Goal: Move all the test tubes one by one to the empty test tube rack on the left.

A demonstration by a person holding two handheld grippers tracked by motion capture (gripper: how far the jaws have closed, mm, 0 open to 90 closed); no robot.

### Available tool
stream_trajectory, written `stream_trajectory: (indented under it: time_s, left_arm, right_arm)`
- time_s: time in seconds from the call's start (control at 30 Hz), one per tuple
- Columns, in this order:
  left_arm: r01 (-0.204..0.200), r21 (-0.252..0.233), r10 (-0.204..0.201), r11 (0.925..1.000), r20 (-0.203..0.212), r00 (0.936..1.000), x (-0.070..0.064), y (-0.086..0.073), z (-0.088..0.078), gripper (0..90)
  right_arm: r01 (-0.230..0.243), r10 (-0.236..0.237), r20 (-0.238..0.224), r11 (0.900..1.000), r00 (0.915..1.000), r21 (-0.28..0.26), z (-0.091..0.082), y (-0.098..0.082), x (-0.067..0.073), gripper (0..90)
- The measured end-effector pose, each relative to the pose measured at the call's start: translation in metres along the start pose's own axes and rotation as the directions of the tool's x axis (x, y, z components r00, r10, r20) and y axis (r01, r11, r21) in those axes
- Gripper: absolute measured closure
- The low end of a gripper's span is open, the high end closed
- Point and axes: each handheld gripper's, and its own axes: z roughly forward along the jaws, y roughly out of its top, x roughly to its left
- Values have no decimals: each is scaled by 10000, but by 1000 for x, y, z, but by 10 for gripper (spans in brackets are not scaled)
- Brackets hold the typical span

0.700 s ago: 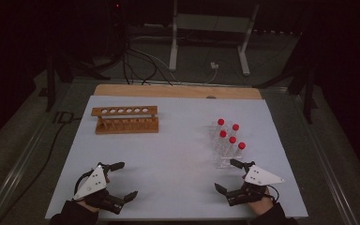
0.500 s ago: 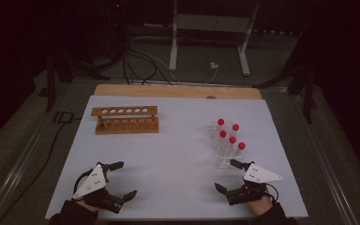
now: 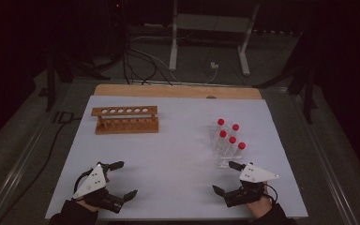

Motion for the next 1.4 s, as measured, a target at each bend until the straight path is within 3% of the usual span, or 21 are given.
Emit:
stream_trajectory:
  time_s: [0.3, 0.53, 0.87, 0.93, 1.17, 1.27, 1.33, 1.4]
  left_arm:
    - [3, -5, -3, 10000, -41, 10000, 0, 0, 1, 4]
    - [-26, -16, 26, 10000, -37, 10000, 0, 0, 1, 4]
    - [-32, -21, 32, 10000, -66, 10000, -1, 1, 0, 4]
    - [3, -24, -3, 10000, -34, 10000, 0, 0, 0, 4]
    - [63, 28, -63, 10000, 112, 9999, -1, 1, 0, 4]
    - [68, 34, -69, 10000, 116, 9999, -1, 1, 0, 4]
    - [74, 29, -74, 10000, 118, 9999, -1, 1, 0, 4]
    - [82, 35, -83, 10000, 136, 9999, -1, 1, 0, 4]
  right_arm:
    - [-62, 31, -363, 9964, 9993, -843, -12, 24, 8, 0]
    - [11, -15, -40, 9948, 10000, -1023, -20, 34, 7, 0]
    - [-103, 179, 570, 9913, 9982, -1313, -29, 43, -6, 0]
    - [-173, 299, 910, 9904, 9954, -1369, -32, 44, -13, 0]
    - [-618, 799, 1452, 9902, 9862, -1249, -32, 44, -27, 0]
    - [-866, 1079, 1900, 9893, 9758, -1171, -31, 41, -37, 0]
    - [-970, 1173, 1934, 9890, 9741, -1115, -31, 41, -40, 0]
    - [-1238, 1398, 2150, 9886, 9666, -862, -28, 38, -46, 0]
